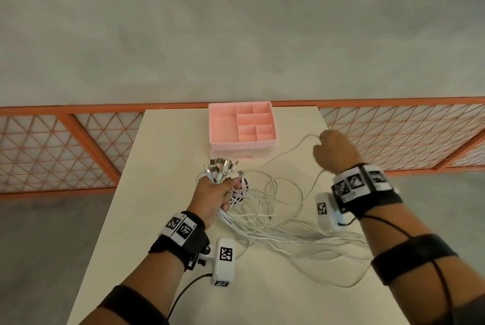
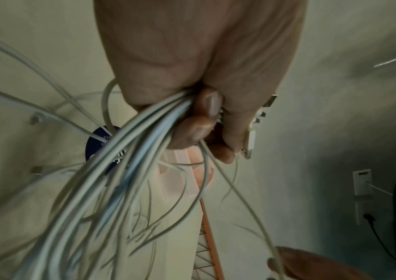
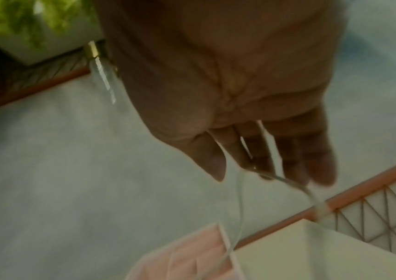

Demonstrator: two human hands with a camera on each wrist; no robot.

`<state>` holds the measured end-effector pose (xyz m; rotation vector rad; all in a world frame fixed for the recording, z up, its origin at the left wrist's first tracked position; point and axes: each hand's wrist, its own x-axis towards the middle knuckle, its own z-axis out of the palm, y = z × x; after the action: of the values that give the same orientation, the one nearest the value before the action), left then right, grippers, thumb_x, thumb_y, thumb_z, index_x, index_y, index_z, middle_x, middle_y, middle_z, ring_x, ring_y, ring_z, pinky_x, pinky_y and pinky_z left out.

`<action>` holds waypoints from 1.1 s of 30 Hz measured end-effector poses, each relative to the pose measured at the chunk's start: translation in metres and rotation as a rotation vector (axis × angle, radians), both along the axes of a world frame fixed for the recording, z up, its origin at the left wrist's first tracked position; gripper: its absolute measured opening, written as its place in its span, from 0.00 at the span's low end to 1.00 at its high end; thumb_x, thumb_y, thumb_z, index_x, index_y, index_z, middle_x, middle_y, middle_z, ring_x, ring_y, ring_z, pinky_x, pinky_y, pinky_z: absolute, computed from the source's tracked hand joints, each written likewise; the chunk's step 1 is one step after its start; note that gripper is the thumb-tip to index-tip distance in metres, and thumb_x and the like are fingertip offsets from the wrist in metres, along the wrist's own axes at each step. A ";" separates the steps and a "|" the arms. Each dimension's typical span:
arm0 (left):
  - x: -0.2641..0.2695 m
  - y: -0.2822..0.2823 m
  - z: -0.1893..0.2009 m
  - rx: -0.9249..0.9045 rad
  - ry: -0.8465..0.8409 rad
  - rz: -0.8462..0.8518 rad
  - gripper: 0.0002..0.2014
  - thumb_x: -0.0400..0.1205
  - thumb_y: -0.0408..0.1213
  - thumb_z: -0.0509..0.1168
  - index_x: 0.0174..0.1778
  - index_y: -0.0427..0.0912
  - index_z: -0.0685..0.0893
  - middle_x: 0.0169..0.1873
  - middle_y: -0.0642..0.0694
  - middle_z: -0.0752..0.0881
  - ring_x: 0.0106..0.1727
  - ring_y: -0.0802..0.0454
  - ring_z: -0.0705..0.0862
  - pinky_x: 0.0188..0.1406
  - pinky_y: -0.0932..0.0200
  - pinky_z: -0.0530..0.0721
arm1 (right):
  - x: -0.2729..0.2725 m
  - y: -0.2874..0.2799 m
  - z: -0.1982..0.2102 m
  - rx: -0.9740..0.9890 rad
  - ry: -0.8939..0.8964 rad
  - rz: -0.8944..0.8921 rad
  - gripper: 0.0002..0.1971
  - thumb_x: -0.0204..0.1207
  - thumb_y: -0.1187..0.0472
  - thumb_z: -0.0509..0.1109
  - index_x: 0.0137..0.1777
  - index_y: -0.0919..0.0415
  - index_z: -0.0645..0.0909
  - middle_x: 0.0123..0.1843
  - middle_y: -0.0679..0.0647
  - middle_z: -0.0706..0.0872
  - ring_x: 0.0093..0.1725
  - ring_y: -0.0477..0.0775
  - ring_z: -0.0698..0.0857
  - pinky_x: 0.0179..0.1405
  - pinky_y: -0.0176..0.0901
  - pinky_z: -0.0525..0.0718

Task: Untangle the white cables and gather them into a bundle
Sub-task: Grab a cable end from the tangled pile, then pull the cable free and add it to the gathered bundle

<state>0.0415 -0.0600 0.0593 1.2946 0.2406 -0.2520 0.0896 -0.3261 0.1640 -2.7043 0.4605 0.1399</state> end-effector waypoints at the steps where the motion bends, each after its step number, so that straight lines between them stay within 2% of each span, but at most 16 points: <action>1: 0.000 -0.002 0.001 0.017 0.003 -0.010 0.01 0.83 0.29 0.70 0.46 0.38 0.85 0.37 0.40 0.89 0.20 0.56 0.63 0.19 0.63 0.65 | -0.006 0.009 -0.009 -0.085 0.015 0.074 0.21 0.80 0.62 0.63 0.72 0.68 0.74 0.68 0.65 0.78 0.64 0.66 0.80 0.58 0.54 0.83; 3: 0.000 -0.005 0.001 0.058 0.014 -0.033 0.02 0.83 0.29 0.70 0.45 0.34 0.86 0.38 0.38 0.90 0.19 0.56 0.64 0.20 0.62 0.65 | -0.020 0.033 -0.019 -0.024 -0.131 0.337 0.30 0.81 0.57 0.67 0.82 0.60 0.65 0.79 0.59 0.70 0.76 0.62 0.72 0.73 0.57 0.75; 5: 0.000 -0.007 0.001 0.080 0.016 -0.054 0.06 0.83 0.29 0.70 0.47 0.28 0.88 0.38 0.37 0.90 0.19 0.56 0.63 0.21 0.61 0.65 | -0.031 0.056 -0.024 0.081 -0.165 0.609 0.28 0.81 0.53 0.69 0.80 0.55 0.69 0.79 0.53 0.73 0.77 0.54 0.72 0.77 0.51 0.71; 6: -0.001 -0.008 0.002 0.081 0.010 -0.062 0.07 0.83 0.29 0.69 0.47 0.27 0.88 0.38 0.37 0.90 0.20 0.56 0.63 0.21 0.61 0.65 | -0.034 0.065 -0.027 0.106 -0.113 0.686 0.24 0.82 0.52 0.69 0.77 0.54 0.74 0.75 0.52 0.78 0.73 0.52 0.76 0.75 0.49 0.73; 8: -0.002 -0.008 0.003 0.075 0.002 -0.063 0.06 0.84 0.28 0.69 0.45 0.30 0.89 0.34 0.40 0.89 0.21 0.54 0.62 0.21 0.61 0.66 | -0.036 0.080 -0.035 0.125 -0.011 0.731 0.13 0.82 0.51 0.69 0.61 0.56 0.85 0.58 0.52 0.88 0.55 0.51 0.85 0.57 0.46 0.81; 10: -0.002 -0.006 0.002 0.063 0.003 -0.043 0.07 0.83 0.28 0.70 0.40 0.36 0.91 0.27 0.43 0.83 0.21 0.53 0.61 0.20 0.61 0.66 | -0.035 0.086 -0.041 0.179 -0.003 0.735 0.10 0.82 0.51 0.69 0.44 0.56 0.84 0.37 0.47 0.85 0.36 0.46 0.81 0.39 0.42 0.76; 11: -0.002 -0.005 0.002 0.058 0.000 -0.026 0.08 0.83 0.28 0.70 0.38 0.38 0.91 0.24 0.45 0.79 0.21 0.53 0.61 0.20 0.61 0.66 | -0.035 0.088 -0.043 0.210 -0.012 0.724 0.11 0.82 0.52 0.69 0.40 0.56 0.83 0.32 0.45 0.82 0.32 0.43 0.78 0.35 0.41 0.73; 13: -0.004 -0.003 0.001 0.038 -0.011 -0.004 0.03 0.81 0.29 0.72 0.42 0.36 0.89 0.21 0.50 0.76 0.20 0.54 0.61 0.21 0.61 0.65 | -0.034 0.088 -0.045 0.285 -0.048 0.684 0.11 0.82 0.55 0.69 0.41 0.60 0.86 0.31 0.47 0.83 0.31 0.44 0.78 0.34 0.40 0.74; 16: -0.005 -0.002 -0.004 0.057 -0.022 0.021 0.07 0.79 0.32 0.75 0.50 0.32 0.88 0.23 0.52 0.81 0.18 0.57 0.65 0.20 0.62 0.67 | -0.031 0.086 -0.039 0.365 -0.119 0.594 0.09 0.81 0.58 0.70 0.45 0.61 0.89 0.34 0.49 0.86 0.33 0.45 0.80 0.36 0.39 0.77; 19: -0.004 -0.002 -0.010 0.148 -0.041 0.109 0.08 0.77 0.30 0.77 0.49 0.34 0.89 0.33 0.41 0.89 0.20 0.55 0.73 0.18 0.63 0.70 | -0.028 0.084 -0.036 0.387 -0.147 0.513 0.09 0.81 0.60 0.70 0.45 0.62 0.89 0.30 0.44 0.83 0.30 0.38 0.79 0.32 0.34 0.74; 21: -0.004 -0.005 -0.009 0.195 -0.065 0.151 0.08 0.76 0.29 0.78 0.49 0.35 0.90 0.37 0.40 0.92 0.22 0.55 0.80 0.18 0.64 0.73 | -0.027 0.084 -0.038 0.432 -0.148 0.447 0.08 0.80 0.61 0.69 0.43 0.62 0.89 0.29 0.41 0.82 0.27 0.36 0.78 0.30 0.31 0.72; 24: -0.002 -0.012 -0.007 0.245 -0.083 0.162 0.06 0.76 0.27 0.77 0.47 0.38 0.90 0.33 0.45 0.90 0.20 0.58 0.78 0.18 0.66 0.73 | -0.029 0.085 -0.043 0.522 -0.138 0.353 0.08 0.79 0.62 0.70 0.41 0.62 0.88 0.21 0.39 0.79 0.22 0.35 0.76 0.30 0.35 0.70; 26: -0.001 -0.013 -0.008 0.280 -0.058 0.162 0.05 0.76 0.27 0.76 0.45 0.37 0.89 0.31 0.44 0.87 0.19 0.56 0.75 0.18 0.66 0.72 | -0.030 0.086 -0.044 0.570 -0.121 0.336 0.08 0.79 0.62 0.70 0.42 0.63 0.88 0.18 0.35 0.77 0.21 0.35 0.75 0.30 0.34 0.68; 28: -0.001 -0.012 -0.011 0.289 0.000 0.131 0.05 0.75 0.29 0.77 0.44 0.33 0.89 0.28 0.44 0.85 0.19 0.54 0.72 0.19 0.64 0.72 | -0.030 0.085 -0.044 0.597 -0.117 0.328 0.08 0.80 0.62 0.70 0.43 0.65 0.88 0.17 0.34 0.76 0.20 0.35 0.75 0.29 0.33 0.67; 31: -0.003 -0.010 -0.012 0.306 0.052 0.055 0.04 0.75 0.28 0.76 0.38 0.33 0.87 0.18 0.53 0.78 0.15 0.57 0.70 0.19 0.62 0.73 | -0.029 0.083 -0.048 0.602 -0.111 0.327 0.08 0.80 0.62 0.70 0.43 0.64 0.89 0.16 0.36 0.76 0.19 0.37 0.74 0.27 0.32 0.67; 33: -0.004 -0.010 -0.011 0.305 0.059 0.057 0.02 0.75 0.25 0.75 0.40 0.31 0.88 0.19 0.52 0.79 0.15 0.58 0.70 0.18 0.63 0.73 | -0.028 0.083 -0.053 0.611 -0.107 0.305 0.08 0.79 0.62 0.70 0.43 0.64 0.89 0.17 0.37 0.77 0.19 0.37 0.74 0.26 0.31 0.68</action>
<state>0.0378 -0.0695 0.0478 1.5809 0.3764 -0.2102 0.0615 -0.2432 0.1107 -2.1442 -0.0359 0.1831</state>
